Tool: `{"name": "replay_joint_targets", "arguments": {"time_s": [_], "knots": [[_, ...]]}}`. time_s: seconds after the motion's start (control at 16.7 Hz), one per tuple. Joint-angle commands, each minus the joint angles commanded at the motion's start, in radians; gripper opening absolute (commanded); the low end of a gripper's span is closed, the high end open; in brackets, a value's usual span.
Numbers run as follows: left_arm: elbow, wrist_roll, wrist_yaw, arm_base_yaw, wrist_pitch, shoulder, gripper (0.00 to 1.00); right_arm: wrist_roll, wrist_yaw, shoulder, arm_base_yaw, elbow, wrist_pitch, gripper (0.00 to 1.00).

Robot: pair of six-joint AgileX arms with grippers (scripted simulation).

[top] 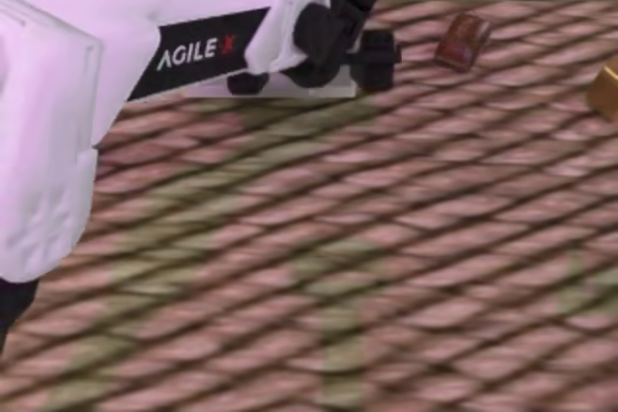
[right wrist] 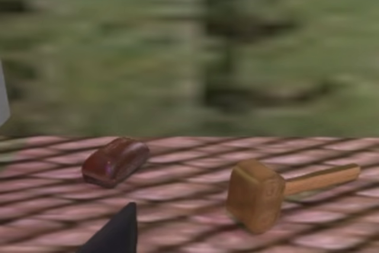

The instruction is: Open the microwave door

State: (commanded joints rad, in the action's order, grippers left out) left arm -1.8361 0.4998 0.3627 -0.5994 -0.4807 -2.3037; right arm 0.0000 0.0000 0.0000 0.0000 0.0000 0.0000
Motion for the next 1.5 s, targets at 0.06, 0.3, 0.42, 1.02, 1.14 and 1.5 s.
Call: {"name": "replay_joint_targets", "arguments": {"time_s": [0.06, 0.3, 0.42, 1.02, 1.14, 1.5], "knots": [[-0.013, -0.006, -0.005, 0.007, 0.014, -0.021, 1.00, 0.000, 0.000, 0.000, 0.000, 0.000, 0.000, 1.00], [-0.020, -0.010, -0.007, 0.012, 0.022, -0.032, 1.00, 0.000, 0.000, 0.000, 0.000, 0.000, 0.000, 1.00], [-0.020, -0.010, -0.007, 0.012, 0.022, -0.032, 0.85, 0.000, 0.000, 0.000, 0.000, 0.000, 0.000, 1.00], [-0.020, -0.010, -0.007, 0.012, 0.022, -0.032, 0.10, 0.000, 0.000, 0.000, 0.000, 0.000, 0.000, 1.00], [-0.020, -0.010, -0.007, 0.012, 0.022, -0.032, 0.00, 0.000, 0.000, 0.000, 0.000, 0.000, 0.000, 1.00], [-0.020, -0.010, -0.007, 0.012, 0.022, -0.032, 0.00, 0.000, 0.000, 0.000, 0.000, 0.000, 0.000, 1.00]]}}
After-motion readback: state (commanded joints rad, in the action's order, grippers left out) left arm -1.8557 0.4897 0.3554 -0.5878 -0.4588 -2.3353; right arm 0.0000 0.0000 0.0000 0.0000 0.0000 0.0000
